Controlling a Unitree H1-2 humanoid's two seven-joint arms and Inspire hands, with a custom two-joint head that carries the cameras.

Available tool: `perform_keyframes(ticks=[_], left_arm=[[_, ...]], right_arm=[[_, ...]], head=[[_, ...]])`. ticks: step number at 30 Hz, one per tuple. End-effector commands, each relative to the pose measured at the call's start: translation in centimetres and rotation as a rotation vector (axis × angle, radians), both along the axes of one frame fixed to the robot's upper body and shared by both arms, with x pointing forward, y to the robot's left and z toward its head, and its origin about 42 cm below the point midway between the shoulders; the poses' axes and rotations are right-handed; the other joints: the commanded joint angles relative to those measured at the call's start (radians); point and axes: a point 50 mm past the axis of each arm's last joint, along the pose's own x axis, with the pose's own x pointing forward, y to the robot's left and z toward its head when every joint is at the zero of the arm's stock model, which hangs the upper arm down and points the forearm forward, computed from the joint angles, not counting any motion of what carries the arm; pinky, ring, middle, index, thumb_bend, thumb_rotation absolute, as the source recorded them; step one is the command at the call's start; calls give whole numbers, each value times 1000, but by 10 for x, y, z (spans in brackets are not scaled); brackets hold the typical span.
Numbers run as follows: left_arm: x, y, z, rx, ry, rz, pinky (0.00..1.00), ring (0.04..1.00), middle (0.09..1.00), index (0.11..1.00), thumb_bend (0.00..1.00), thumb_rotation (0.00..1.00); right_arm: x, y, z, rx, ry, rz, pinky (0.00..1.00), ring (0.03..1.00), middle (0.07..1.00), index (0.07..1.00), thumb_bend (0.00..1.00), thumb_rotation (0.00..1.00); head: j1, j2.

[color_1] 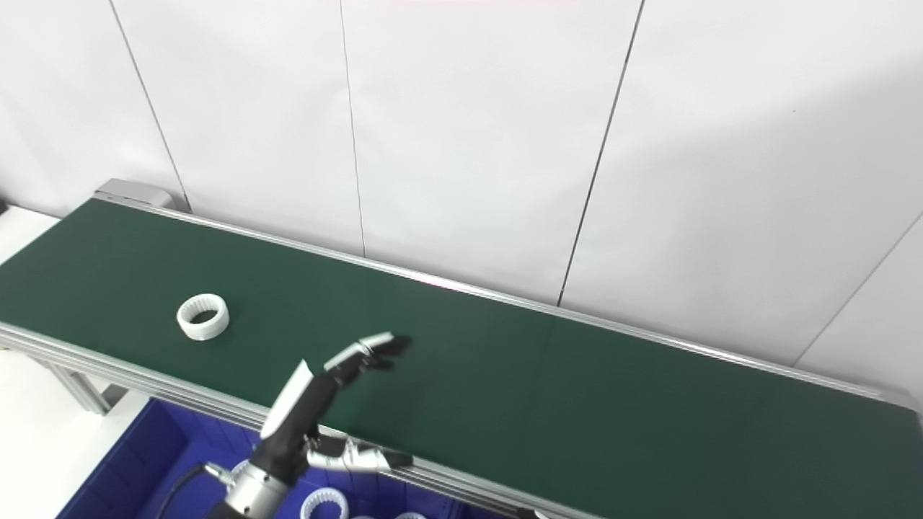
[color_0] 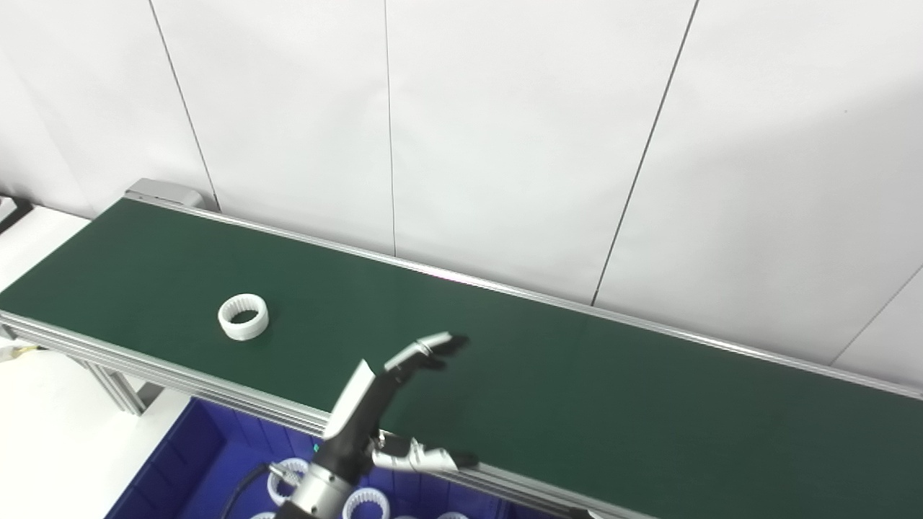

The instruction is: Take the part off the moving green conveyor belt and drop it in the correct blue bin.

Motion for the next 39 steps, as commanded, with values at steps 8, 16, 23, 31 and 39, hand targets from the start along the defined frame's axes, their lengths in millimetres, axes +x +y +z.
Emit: perform_keyframes(ticks=[8,16,23,31,39], left_arm=[[37,7,31,95,-70,166,899,909,910,894,793,329],[60,31,22,388,-82,285,780,863,925,914,794,417],[78,52,8,483,-25,369,811,913,967,921,815,378],[90,67,3,527,38,448,893,939,988,933,811,333],[95,83,3,523,56,525,949,948,985,929,801,275]], right_arm=[[5,1,10,45,-88,8,672,807,841,842,950,68],[4,-1,9,54,-98,18,675,806,839,848,962,151],[3,-3,7,71,-100,19,684,813,840,849,971,178],[2,-4,7,63,-101,23,679,808,835,845,975,199],[2,-3,6,65,-100,22,682,810,838,849,973,205]], head=[[4,1],[5,0],[3,-2],[5,-2],[3,-3]])
